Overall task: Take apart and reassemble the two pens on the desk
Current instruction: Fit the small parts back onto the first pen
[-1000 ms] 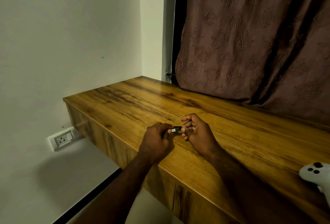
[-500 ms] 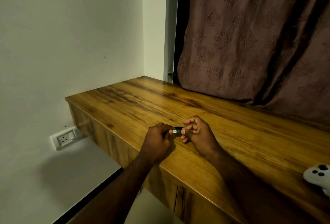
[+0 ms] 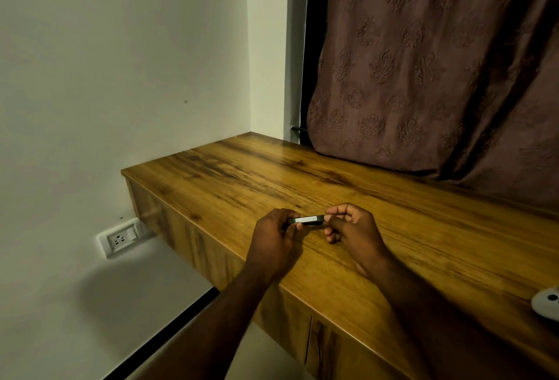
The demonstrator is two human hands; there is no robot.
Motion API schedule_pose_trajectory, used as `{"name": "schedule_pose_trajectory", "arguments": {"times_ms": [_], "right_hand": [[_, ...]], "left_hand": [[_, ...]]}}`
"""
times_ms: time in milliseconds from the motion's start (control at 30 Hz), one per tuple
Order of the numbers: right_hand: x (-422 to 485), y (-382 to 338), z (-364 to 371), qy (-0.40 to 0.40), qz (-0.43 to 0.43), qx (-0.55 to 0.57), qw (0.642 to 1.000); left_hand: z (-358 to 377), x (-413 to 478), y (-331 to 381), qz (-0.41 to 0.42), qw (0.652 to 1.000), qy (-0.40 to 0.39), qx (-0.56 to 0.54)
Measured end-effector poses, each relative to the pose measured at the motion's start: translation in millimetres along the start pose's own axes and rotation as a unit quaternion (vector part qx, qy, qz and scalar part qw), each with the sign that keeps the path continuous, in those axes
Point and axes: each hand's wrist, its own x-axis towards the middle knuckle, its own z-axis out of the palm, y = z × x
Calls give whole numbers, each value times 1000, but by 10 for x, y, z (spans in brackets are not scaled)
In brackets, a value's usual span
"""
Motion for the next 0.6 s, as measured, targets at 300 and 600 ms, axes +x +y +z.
{"name": "schedule_pose_trajectory", "arguments": {"times_ms": [300, 600], "right_hand": [[23, 20, 11, -10, 3, 4, 1000], [39, 38, 48, -7, -31, -22, 999]], "left_hand": [[-8, 48, -62, -9, 1000, 0, -3], [-208, 517, -361, -72, 997, 30, 2]]}}
